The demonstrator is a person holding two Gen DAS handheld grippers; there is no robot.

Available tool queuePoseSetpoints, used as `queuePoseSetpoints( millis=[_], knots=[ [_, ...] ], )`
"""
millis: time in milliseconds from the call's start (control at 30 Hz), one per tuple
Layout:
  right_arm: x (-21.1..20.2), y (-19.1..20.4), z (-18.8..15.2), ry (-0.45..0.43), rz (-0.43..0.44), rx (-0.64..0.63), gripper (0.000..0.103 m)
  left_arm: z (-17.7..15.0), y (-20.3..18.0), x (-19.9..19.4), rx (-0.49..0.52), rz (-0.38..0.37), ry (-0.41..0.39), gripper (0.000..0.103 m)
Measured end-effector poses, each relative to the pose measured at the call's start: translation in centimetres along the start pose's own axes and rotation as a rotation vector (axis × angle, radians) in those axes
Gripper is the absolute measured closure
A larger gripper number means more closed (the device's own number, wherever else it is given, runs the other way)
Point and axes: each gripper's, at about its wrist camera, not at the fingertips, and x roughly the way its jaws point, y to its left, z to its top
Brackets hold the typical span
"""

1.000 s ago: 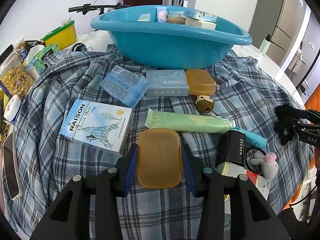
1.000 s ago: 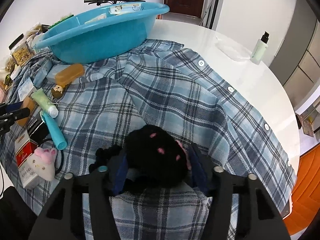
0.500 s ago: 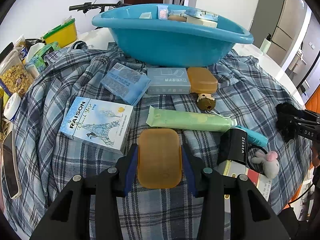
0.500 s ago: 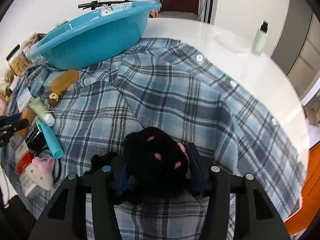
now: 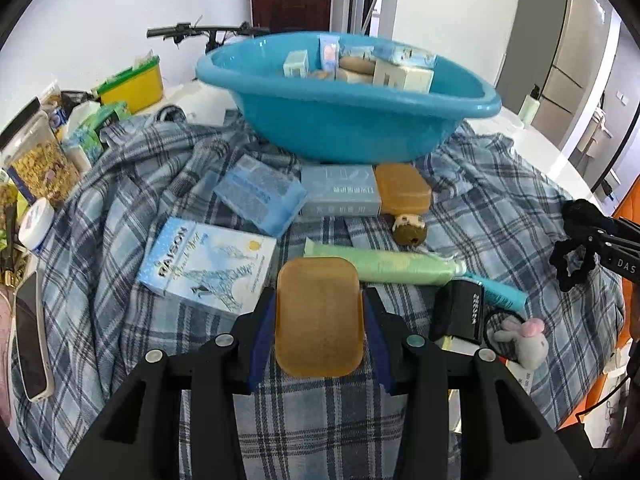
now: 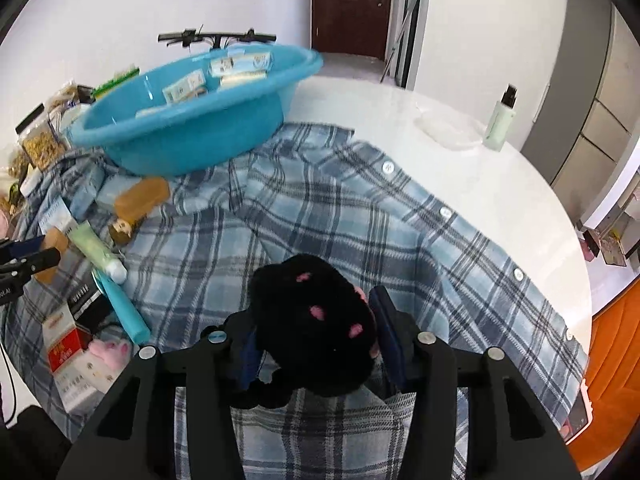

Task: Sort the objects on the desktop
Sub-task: 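Close the right gripper on the black scrunchie and lift it, then carry the soap box and scrunchie up toward the turquoise basin with both grippers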

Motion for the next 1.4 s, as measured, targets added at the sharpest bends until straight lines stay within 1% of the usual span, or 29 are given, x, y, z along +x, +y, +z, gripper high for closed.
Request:
queuePoseSetpoints(
  millis=[233,433,633,833,1067,1300,1400],
  knots=[
    [-1.9,1.3,1.2,-0.103,0.011,0.001,0.055,1.0,-0.4,-2.2,0.014,0.003,-0.109,0.058],
    [-3.2,2.5,2.3,-0.173,0.027,0.010,0.055,2.0,-0.6,-4.3,0.014,0.014,-0.214,0.058],
    [-4.6,3.6,3.5,-0.232,0.045,0.009,0.055,3.1,-1.2,-5.9,0.043,0.035,-0.280,0.058],
    [-6.4,4.4,4.9,-0.299,0.047,0.002,0.055,4.7,-1.2,-8.4,0.032,0.052,-0.383,0.058],
    [-8.8,4.9,6.4,-0.384,0.050,0.001,0.055,5.8,-1.1,-10.7,0.020,0.070,-0.469,0.058],
    [-11.4,5.6,7.1,-0.496,0.047,0.000,0.055,6.2,-1.9,-13.2,0.028,0.098,-0.573,0.058],
    [-12.7,5.9,7.0,-0.570,0.038,0.004,0.055,6.3,-2.4,-14.4,0.039,0.125,-0.637,0.058]
  ],
)
